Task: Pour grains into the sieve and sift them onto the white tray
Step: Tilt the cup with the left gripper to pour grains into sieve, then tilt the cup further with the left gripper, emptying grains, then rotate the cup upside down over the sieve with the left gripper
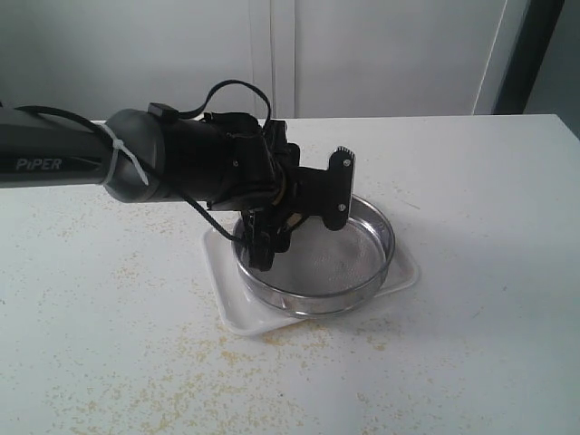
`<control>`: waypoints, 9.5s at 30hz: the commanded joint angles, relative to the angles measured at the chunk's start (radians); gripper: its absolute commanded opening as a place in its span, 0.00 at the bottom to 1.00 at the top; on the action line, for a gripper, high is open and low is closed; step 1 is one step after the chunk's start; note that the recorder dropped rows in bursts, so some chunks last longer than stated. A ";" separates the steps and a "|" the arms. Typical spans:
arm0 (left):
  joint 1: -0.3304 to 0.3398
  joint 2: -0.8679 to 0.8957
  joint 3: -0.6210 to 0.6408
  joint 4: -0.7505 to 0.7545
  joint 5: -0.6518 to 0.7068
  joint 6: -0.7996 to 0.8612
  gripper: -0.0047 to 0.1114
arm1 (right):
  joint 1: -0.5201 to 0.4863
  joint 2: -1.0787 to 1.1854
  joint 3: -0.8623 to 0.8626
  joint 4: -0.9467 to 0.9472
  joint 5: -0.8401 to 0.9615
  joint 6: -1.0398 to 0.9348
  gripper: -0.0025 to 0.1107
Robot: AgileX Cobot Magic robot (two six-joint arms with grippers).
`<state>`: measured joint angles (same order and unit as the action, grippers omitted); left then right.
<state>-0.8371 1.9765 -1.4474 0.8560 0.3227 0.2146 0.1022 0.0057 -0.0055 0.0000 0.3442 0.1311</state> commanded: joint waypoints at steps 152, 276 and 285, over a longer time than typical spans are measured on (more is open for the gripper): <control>-0.003 0.031 -0.009 0.408 0.012 0.030 0.04 | -0.004 -0.006 0.005 0.000 -0.003 0.029 0.02; -0.132 0.037 -0.009 0.720 0.255 0.105 0.04 | -0.004 -0.006 0.005 0.000 -0.003 0.052 0.02; -0.132 0.037 -0.009 0.741 0.223 0.013 0.04 | -0.004 -0.006 0.005 0.000 -0.003 0.052 0.02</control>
<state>-0.9631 2.0143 -1.4474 1.5870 0.5340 0.2701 0.1022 0.0057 -0.0055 0.0000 0.3442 0.1800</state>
